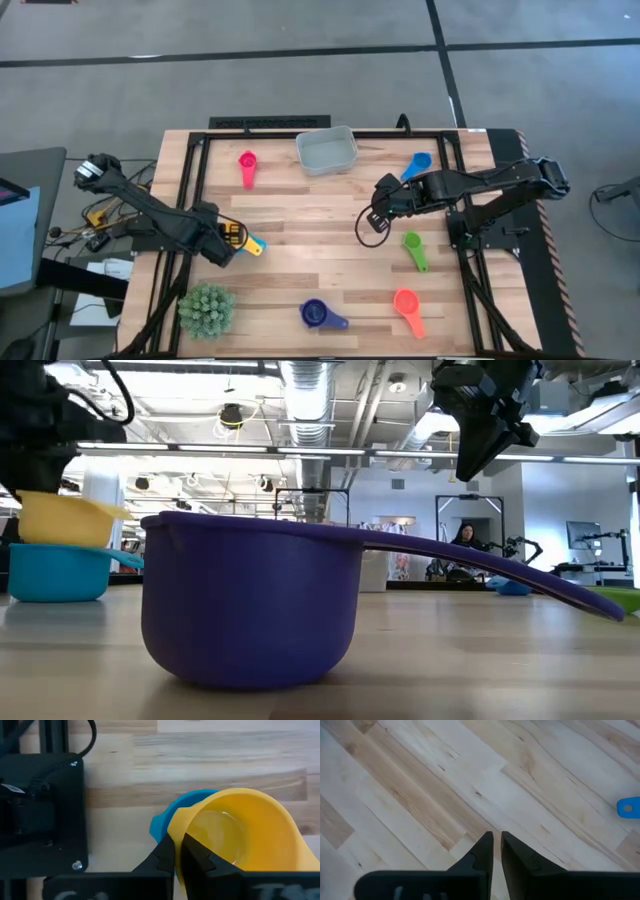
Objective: Nest measuring cups in basket
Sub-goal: Stack the yellow measuring cup on the light blue measuring cup
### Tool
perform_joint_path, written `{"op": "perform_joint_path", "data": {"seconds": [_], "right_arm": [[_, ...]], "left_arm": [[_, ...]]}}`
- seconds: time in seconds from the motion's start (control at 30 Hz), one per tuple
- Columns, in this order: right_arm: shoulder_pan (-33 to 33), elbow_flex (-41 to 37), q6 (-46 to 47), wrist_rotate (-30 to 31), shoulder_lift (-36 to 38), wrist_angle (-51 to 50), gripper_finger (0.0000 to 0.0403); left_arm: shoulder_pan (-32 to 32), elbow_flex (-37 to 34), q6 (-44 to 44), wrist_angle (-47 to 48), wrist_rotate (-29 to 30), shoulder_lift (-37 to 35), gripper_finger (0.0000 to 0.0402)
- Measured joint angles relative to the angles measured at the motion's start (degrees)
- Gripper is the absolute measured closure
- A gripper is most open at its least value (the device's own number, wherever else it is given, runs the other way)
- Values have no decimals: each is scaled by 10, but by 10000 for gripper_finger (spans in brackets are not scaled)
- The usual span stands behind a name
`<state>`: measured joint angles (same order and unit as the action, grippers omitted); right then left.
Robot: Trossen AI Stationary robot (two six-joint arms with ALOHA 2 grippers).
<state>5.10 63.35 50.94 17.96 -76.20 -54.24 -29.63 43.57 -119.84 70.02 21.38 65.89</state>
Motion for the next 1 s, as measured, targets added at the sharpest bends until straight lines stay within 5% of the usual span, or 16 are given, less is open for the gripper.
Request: {"op": "perform_joint_path", "data": {"seconds": [0.63,0.83,1.0], "right_arm": [[0,0,16,-5,0,1,344],[0,0,9,-15,-2,19,344],[-28,-1,-69,-51,-62,184,344]], "left_arm": [[0,3,25,-14,-62,-6,288],[-27,41,171,-104,-128,-11,293],[-60,23,184,-185,-137,28,321]]}}
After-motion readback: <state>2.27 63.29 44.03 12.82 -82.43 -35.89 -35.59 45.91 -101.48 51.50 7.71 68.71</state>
